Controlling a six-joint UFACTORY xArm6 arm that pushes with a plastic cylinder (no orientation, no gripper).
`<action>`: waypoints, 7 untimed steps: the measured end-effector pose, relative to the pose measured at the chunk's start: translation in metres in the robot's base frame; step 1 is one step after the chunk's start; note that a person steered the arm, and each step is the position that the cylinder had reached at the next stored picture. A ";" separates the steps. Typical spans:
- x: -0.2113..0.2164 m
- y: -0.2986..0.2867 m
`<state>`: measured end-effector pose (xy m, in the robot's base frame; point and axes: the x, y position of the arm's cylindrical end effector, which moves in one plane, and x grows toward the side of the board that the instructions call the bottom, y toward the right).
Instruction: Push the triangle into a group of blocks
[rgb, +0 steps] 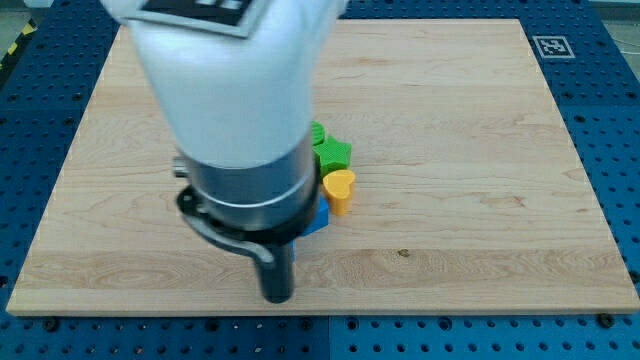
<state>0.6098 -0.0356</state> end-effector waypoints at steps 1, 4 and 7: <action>-0.012 0.019; -0.021 -0.002; -0.038 -0.026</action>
<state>0.5722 -0.0612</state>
